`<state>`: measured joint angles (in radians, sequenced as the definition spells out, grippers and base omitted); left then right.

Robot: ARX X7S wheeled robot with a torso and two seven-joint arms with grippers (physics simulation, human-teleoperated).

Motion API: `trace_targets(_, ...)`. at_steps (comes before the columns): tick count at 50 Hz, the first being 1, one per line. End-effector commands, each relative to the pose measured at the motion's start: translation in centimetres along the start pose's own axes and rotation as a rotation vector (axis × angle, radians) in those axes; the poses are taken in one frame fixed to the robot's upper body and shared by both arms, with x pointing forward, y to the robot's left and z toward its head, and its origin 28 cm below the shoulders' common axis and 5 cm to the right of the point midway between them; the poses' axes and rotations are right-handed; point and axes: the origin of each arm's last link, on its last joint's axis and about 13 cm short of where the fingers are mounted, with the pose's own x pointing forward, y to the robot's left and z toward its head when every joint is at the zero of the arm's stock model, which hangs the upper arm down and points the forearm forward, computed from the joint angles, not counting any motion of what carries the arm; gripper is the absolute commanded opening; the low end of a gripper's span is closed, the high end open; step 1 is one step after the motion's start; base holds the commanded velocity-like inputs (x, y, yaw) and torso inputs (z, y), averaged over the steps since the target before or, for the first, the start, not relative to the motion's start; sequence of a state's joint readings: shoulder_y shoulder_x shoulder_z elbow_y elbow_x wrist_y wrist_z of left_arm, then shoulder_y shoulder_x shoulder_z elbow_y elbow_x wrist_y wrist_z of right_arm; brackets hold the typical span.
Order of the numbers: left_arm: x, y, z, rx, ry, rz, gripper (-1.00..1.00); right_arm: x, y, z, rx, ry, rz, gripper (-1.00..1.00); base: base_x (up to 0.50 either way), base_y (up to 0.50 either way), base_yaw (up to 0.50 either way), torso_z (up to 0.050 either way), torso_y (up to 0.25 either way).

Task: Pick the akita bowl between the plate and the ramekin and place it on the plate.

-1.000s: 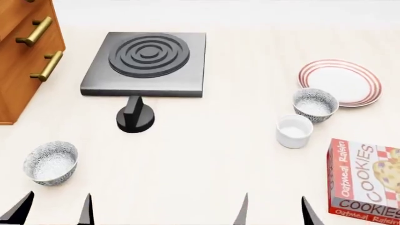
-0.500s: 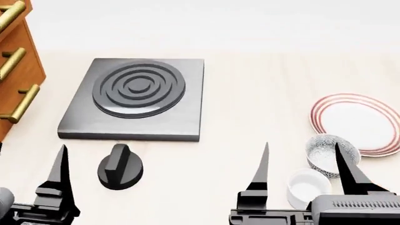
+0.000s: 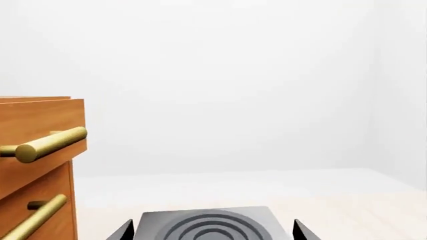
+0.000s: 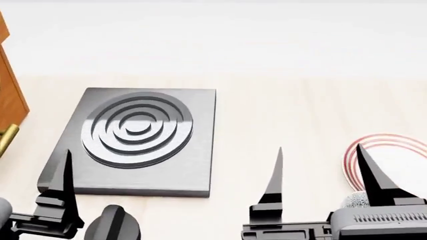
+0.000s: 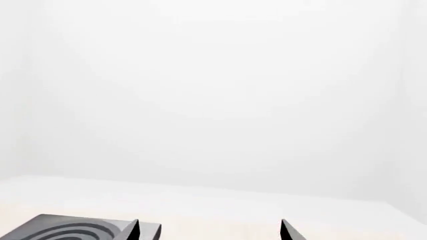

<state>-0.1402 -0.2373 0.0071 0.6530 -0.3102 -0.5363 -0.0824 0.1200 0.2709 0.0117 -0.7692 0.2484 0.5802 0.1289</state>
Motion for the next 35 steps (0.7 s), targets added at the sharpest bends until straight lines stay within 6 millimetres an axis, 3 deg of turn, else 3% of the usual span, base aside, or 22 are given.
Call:
trace_targets(1, 0.1, 0.0, 0.1, -0.002, 0.000, -0.002, 1.00, 0.1, 0.0, 0.1, -0.003, -0.002, 0.013, 1.00, 0.50, 0.00, 0.00, 0.000, 0.000)
trace_targets(9, 0.2, 0.1, 0.3, -0.010, -0.007, 0.009, 1.00, 0.1, 0.0, 0.4, 0.006, -0.012, 0.015, 1.00, 0.50, 0.00, 0.00, 0.000, 0.000)
trace_targets(10, 1.0, 0.1, 5.0, 0.004, -0.131, -0.061, 1.00, 1.4, -1.0, 3.8, -0.017, -0.087, 0.157, 1.00, 0.00, 0.00, 0.00, 0.000, 0.000)
trace_targets(11, 1.9, 0.0, 7.0, 0.043, -0.150, -0.072, 1.00, 3.3, -0.5, 5.2, -0.039, -0.098, 0.240, 1.00, 0.00, 0.00, 0.00, 0.000, 0.000)
trace_targets(12, 1.7, 0.2, 6.1, 0.070, -0.006, -0.065, 1.00, 4.2, -0.7, 7.7, -0.059, -0.140, 0.267, 1.00, 0.00, -0.08, 0.00, 0.000, 0.000)
trace_targets(15, 1.7, 0.3, 6.1, 0.072, 0.005, -0.060, 1.00, 4.3, -1.2, 6.8, -0.097, 0.158, 0.255, 1.00, -0.06, -0.40, 0.00, 0.000, 0.000)
trace_targets(35, 1.7, 0.7, 6.7, 0.089, 0.008, -0.031, 1.00, 4.0, -2.0, 8.4, -0.103, 0.159, 0.240, 1.00, -0.14, -0.50, 0.00, 0.000, 0.000)
